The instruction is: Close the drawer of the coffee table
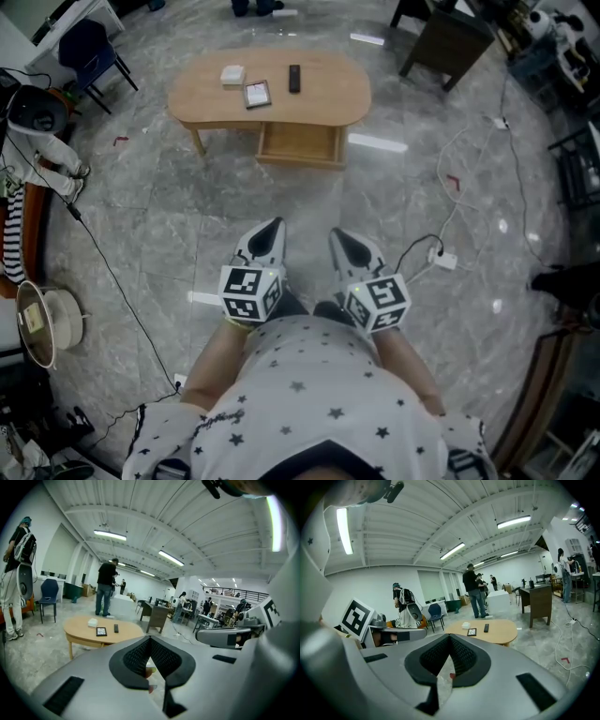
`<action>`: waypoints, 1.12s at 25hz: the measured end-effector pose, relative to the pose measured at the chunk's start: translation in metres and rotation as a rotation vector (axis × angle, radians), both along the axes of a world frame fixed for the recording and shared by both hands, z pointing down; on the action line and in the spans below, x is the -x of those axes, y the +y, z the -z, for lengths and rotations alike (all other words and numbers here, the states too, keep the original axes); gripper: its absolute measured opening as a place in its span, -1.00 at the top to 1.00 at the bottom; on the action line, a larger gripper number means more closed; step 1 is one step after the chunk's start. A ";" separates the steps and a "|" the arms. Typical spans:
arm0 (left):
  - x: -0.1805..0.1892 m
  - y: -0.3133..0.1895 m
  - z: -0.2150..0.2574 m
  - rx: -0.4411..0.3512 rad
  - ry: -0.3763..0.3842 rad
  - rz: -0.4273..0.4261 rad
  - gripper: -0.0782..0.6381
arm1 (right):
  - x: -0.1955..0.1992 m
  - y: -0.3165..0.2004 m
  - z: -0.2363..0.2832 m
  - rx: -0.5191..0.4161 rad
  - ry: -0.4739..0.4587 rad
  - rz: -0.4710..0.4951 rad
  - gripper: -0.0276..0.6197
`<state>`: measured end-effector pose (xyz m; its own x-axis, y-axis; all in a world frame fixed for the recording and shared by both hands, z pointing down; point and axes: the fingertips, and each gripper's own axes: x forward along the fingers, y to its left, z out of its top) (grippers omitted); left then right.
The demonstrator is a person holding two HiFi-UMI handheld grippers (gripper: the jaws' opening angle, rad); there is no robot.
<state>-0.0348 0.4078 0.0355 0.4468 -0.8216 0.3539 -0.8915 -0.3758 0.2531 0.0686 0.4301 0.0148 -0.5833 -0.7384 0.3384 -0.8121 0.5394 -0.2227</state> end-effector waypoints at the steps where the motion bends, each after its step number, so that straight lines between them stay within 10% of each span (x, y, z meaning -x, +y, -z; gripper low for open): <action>1: 0.004 -0.006 -0.001 0.003 -0.001 -0.001 0.76 | 0.003 -0.006 0.000 0.002 0.000 -0.002 0.90; 28: 0.102 -0.125 -0.046 0.091 -0.035 -0.056 0.76 | 0.077 -0.135 -0.032 0.100 -0.028 -0.142 0.90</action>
<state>-0.1366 0.2832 0.0814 0.4773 -0.7595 0.4419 -0.8785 -0.4026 0.2570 -0.0086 0.2949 0.0466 -0.4863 -0.7773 0.3993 -0.8709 0.3940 -0.2937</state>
